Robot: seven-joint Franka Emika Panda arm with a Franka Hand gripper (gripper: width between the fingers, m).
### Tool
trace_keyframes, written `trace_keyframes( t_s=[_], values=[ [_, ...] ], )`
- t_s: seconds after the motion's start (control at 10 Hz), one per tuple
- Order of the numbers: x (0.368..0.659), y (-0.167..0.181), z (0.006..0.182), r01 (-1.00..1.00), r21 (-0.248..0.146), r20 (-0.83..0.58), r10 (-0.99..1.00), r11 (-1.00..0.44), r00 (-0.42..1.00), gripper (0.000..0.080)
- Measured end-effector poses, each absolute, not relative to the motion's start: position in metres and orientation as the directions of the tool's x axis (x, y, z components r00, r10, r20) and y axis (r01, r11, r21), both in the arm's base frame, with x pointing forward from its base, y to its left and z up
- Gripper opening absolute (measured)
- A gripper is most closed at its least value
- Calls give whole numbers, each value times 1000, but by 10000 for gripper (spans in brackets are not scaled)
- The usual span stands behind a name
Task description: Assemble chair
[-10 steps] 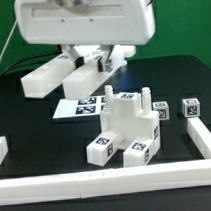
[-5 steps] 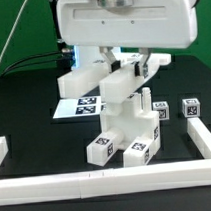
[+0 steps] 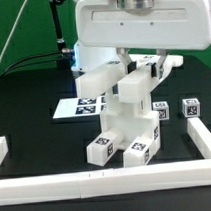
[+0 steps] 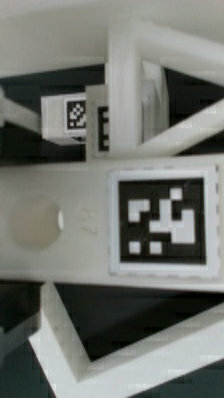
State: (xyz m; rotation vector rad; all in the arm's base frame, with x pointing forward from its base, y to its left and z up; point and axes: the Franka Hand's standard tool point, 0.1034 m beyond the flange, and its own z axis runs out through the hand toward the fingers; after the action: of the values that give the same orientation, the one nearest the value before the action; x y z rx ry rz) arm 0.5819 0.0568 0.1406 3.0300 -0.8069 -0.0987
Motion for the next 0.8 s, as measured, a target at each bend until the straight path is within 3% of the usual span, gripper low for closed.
trace_keyframes(
  t_s=[0.8],
  values=[
    [572, 52, 134, -470, 25, -59, -471, -882, 880, 284]
  ],
)
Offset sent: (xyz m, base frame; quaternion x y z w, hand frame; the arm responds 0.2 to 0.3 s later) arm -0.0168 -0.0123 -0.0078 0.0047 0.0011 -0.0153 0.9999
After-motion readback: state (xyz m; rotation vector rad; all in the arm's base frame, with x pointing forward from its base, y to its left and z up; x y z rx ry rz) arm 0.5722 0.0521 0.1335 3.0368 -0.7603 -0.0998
